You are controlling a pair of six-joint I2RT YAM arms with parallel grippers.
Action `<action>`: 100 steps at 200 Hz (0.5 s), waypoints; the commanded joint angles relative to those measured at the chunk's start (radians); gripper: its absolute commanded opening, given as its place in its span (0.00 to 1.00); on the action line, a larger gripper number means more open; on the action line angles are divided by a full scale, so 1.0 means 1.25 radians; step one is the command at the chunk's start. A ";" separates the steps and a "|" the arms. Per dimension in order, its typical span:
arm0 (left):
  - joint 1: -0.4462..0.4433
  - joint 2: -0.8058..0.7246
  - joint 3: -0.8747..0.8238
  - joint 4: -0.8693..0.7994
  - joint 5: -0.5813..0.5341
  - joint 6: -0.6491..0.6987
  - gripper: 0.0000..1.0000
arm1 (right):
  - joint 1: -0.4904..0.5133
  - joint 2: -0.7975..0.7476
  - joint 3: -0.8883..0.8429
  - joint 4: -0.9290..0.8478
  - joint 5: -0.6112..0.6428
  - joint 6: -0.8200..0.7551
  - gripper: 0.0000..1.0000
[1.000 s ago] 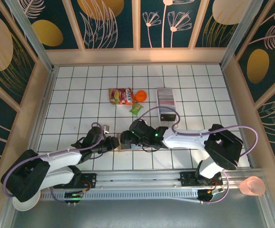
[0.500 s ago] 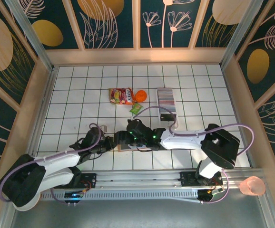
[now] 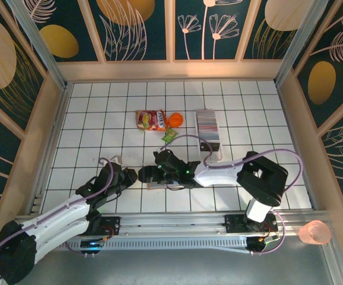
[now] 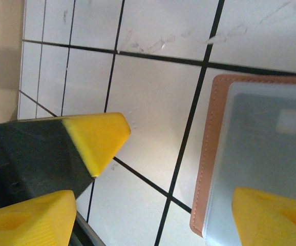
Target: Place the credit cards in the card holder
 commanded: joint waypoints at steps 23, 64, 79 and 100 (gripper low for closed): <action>-0.006 0.056 0.061 0.067 0.113 0.006 0.14 | -0.105 -0.258 0.044 -0.210 0.129 -0.357 0.79; -0.006 0.117 0.092 0.097 0.148 0.047 0.21 | -0.230 -0.425 0.016 -0.330 0.208 -1.004 0.85; -0.007 0.138 0.099 0.092 0.150 0.060 0.22 | -0.277 -0.457 -0.021 -0.370 0.223 -1.276 0.91; -0.006 0.159 0.103 0.095 0.156 0.076 0.28 | -0.406 -0.446 -0.020 -0.409 0.184 -1.435 0.96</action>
